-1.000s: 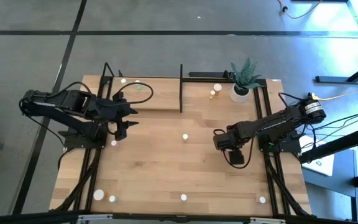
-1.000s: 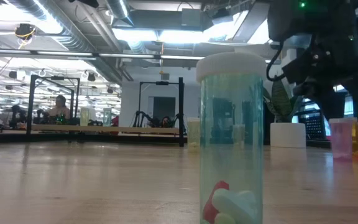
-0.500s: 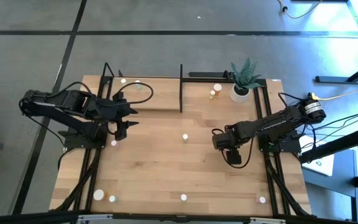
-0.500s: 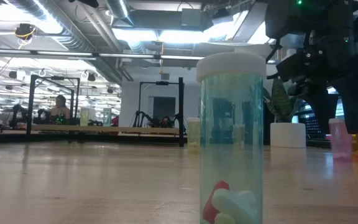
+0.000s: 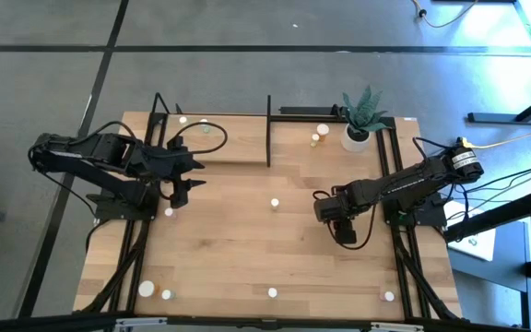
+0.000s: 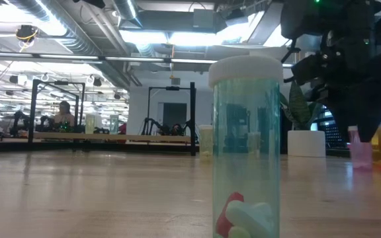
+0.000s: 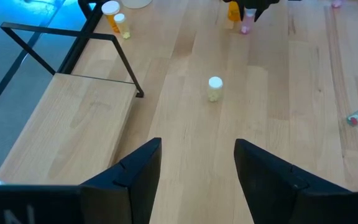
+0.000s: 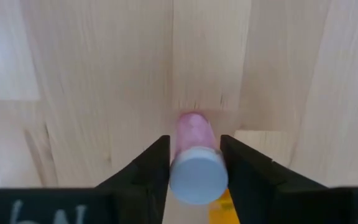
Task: Pick and place medicine bottles onto shelf by color
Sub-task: Put the top right pink pill bottle on the shelf
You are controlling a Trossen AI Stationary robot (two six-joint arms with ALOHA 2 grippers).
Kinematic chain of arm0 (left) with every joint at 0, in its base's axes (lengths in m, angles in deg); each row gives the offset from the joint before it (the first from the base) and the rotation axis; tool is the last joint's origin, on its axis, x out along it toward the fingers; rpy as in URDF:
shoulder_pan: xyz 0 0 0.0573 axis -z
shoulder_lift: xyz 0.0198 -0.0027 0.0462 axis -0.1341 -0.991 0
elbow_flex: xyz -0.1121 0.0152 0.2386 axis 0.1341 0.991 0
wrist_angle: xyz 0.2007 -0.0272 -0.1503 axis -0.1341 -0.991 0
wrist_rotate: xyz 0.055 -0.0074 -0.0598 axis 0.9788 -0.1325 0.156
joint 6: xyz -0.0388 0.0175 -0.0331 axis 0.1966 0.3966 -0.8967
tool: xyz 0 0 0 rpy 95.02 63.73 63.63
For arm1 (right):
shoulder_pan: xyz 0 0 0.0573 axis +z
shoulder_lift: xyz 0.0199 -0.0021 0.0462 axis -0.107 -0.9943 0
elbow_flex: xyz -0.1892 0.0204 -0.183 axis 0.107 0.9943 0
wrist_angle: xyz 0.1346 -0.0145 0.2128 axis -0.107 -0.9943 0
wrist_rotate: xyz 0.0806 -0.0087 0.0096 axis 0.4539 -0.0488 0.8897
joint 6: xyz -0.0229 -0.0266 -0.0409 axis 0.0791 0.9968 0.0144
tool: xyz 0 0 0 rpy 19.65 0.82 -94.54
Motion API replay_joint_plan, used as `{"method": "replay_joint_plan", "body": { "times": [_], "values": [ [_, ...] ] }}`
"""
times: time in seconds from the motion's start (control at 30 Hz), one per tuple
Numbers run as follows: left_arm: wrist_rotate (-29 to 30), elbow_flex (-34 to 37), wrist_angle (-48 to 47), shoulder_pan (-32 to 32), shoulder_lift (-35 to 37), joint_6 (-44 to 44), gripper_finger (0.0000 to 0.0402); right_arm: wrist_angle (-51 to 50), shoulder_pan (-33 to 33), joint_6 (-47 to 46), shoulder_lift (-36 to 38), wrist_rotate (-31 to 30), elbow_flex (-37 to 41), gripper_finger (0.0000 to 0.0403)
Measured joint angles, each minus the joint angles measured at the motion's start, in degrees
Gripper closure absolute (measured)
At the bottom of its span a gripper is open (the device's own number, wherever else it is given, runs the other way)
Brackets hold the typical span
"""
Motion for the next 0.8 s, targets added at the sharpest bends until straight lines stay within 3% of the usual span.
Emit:
{"method": "replay_joint_plan", "body": {
  "times": [0.17,0.5,0.8],
  "values": [
    [0.0,0.0,-0.02,0.0,0.0,0.0,0.0207,0.09,0.0,-0.15,0.0,0.0,0.0,0.028],
    [0.0,0.0,0.0,0.0,0.0,0.11,0.0207,-0.3,-0.03,-6.31,0.0,0.02,-0.43,0.0279],
    [0.02,0.0,0.0,0.0,0.0,0.13,0.0207,-4.69,-2.81,-10.35,0.0,0.07,-9.01,0.028]
  ]
}}
